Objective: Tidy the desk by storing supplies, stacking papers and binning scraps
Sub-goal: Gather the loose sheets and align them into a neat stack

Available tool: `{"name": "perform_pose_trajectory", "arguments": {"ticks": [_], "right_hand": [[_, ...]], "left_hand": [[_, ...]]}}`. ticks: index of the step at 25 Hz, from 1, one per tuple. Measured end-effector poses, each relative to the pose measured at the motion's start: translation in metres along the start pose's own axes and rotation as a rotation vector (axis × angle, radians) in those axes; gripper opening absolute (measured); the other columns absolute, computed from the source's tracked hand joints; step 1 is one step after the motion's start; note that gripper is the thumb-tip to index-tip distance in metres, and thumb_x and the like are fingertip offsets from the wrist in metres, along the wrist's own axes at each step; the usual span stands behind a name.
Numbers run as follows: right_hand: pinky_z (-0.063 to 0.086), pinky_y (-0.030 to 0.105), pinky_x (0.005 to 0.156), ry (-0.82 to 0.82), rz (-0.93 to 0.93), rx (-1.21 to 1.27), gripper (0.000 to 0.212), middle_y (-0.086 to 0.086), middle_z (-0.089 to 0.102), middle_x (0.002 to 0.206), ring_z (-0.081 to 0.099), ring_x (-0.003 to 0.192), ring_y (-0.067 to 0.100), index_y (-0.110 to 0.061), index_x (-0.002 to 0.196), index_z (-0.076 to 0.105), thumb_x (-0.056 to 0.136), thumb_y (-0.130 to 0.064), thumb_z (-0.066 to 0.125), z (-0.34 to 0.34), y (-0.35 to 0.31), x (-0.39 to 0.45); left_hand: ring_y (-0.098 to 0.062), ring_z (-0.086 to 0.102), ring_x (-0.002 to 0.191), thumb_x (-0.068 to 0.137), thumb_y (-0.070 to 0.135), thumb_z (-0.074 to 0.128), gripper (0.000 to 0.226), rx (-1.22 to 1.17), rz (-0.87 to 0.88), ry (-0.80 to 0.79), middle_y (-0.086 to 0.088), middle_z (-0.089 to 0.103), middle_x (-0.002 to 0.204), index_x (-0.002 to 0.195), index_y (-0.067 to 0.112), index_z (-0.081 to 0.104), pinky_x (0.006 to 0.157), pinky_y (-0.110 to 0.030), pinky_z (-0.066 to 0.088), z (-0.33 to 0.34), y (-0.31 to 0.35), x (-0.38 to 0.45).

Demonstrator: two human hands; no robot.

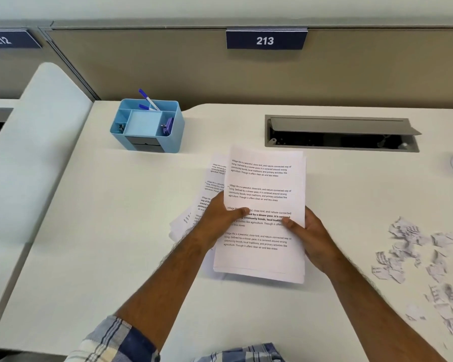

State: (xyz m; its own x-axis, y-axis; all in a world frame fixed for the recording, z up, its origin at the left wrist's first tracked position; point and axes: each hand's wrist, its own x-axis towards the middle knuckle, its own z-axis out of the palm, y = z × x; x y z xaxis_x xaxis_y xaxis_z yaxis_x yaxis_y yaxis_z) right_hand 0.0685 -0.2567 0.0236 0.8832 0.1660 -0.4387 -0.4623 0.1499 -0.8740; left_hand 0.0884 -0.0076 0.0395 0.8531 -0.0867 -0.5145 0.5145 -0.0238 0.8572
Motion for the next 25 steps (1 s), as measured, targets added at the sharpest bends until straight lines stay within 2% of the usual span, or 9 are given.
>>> {"name": "perform_pose_trajectory", "arguments": {"ticks": [3,6,8,10,13,15,20,25], "right_hand": [[0.05,0.056,0.105,0.048,-0.025,-0.04,0.041,0.005,0.071,0.13,0.068,0.12,0.028,-0.019,0.135,0.059,0.096,-0.009,0.067,0.0,0.0,0.008],[0.051,0.057,0.104,0.093,-0.04,-0.046,0.039,0.004,0.071,0.128,0.068,0.118,0.028,-0.02,0.134,0.06,0.097,-0.01,0.067,-0.004,0.001,0.013],[0.051,0.058,0.103,0.124,-0.035,-0.05,0.038,0.004,0.072,0.127,0.069,0.116,0.028,-0.021,0.133,0.061,0.096,-0.01,0.067,-0.008,0.002,0.014],[0.051,0.058,0.103,0.146,-0.035,-0.049,0.038,0.003,0.072,0.127,0.069,0.116,0.028,-0.021,0.132,0.061,0.096,-0.012,0.068,-0.013,0.005,0.014],[0.05,0.059,0.104,0.172,-0.04,-0.058,0.038,0.002,0.072,0.128,0.069,0.117,0.028,-0.024,0.132,0.061,0.096,-0.014,0.069,-0.021,0.01,0.013],[0.05,0.058,0.105,0.193,-0.042,-0.061,0.039,0.001,0.072,0.128,0.069,0.117,0.026,-0.024,0.132,0.061,0.095,-0.014,0.069,-0.025,0.012,0.011],[0.052,0.056,0.103,0.234,-0.038,-0.07,0.037,0.001,0.073,0.125,0.07,0.115,0.024,-0.022,0.131,0.062,0.096,-0.012,0.069,-0.032,0.018,0.008],[0.052,0.056,0.103,0.25,-0.038,-0.082,0.037,-0.001,0.073,0.125,0.07,0.115,0.024,-0.024,0.129,0.063,0.095,-0.011,0.069,-0.036,0.022,0.003]], "left_hand": [[-0.018,0.074,0.108,0.09,0.038,0.077,0.04,0.008,-0.015,-0.007,0.007,0.076,0.119,0.126,0.026,0.066,0.096,-0.045,0.059,-0.006,0.007,0.01],[-0.025,0.074,0.102,0.103,0.041,0.056,0.031,0.024,-0.065,0.203,-0.001,0.077,0.111,0.119,0.018,0.067,0.082,-0.034,0.061,-0.02,0.011,0.028],[-0.027,0.068,0.111,0.1,0.041,0.06,0.034,0.249,-0.071,0.42,-0.005,0.07,0.122,0.124,0.017,0.063,0.084,-0.034,0.057,-0.038,0.001,0.043],[-0.03,0.056,0.125,0.09,0.049,0.071,0.057,0.577,-0.129,0.535,-0.008,0.057,0.134,0.133,0.014,0.055,0.1,-0.044,0.051,-0.054,-0.013,0.054],[-0.032,0.046,0.13,0.073,0.069,0.077,0.089,0.833,-0.233,0.584,-0.009,0.046,0.136,0.135,0.012,0.047,0.102,-0.052,0.045,-0.061,-0.026,0.06],[-0.032,0.045,0.128,0.065,0.071,0.081,0.096,0.884,-0.211,0.619,-0.009,0.045,0.134,0.132,0.012,0.047,0.1,-0.052,0.044,-0.059,-0.032,0.061],[-0.035,0.052,0.121,0.067,0.061,0.086,0.085,0.91,-0.159,0.626,-0.011,0.049,0.13,0.127,0.013,0.05,0.098,-0.05,0.044,-0.061,-0.04,0.061],[-0.035,0.056,0.12,0.073,0.053,0.086,0.071,0.831,-0.209,0.583,-0.01,0.053,0.131,0.125,0.016,0.055,0.103,-0.047,0.04,-0.073,-0.04,0.058]]}}
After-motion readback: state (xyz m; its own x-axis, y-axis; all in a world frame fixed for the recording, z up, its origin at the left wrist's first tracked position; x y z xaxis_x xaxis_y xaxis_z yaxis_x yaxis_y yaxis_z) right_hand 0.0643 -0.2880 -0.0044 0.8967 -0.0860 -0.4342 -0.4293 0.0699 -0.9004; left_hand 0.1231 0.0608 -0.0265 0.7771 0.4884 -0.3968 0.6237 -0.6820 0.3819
